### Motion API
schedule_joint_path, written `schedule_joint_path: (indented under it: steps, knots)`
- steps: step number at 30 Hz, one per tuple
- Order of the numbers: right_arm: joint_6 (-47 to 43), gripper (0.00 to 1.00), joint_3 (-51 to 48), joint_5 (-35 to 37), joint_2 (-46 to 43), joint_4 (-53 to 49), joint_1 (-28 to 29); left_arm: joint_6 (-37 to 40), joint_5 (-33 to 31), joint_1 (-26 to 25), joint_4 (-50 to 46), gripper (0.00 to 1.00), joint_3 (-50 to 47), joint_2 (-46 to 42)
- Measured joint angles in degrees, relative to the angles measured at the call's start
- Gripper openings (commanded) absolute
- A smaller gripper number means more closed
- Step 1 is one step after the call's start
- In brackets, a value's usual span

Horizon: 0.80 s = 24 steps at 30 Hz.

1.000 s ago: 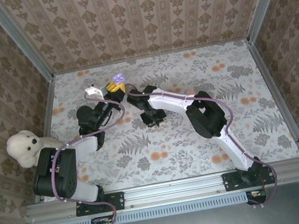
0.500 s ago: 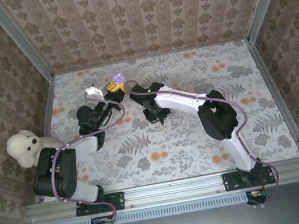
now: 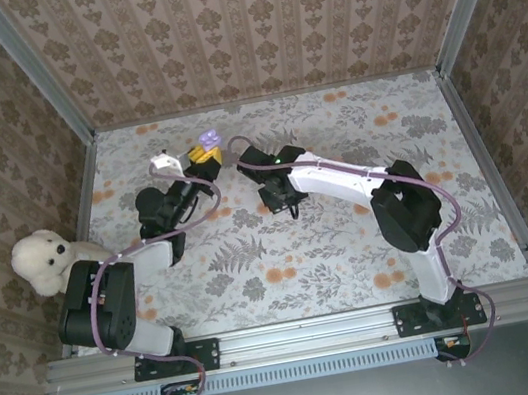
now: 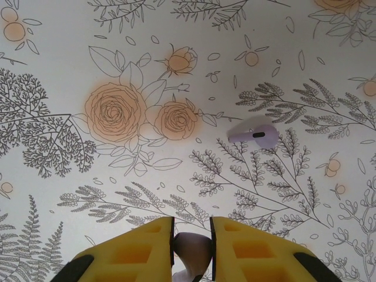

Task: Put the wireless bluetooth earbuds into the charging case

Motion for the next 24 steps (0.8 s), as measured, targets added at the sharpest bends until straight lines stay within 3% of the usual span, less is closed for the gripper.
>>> schedule_joint_path:
  steps: [24]
  knots:
    - [-6.2,0.24,-6.6,2.3,-17.0,7.8,-2.9,3.5,1.2,-0.8,-0.2,0.00,-5.7,-1.1]
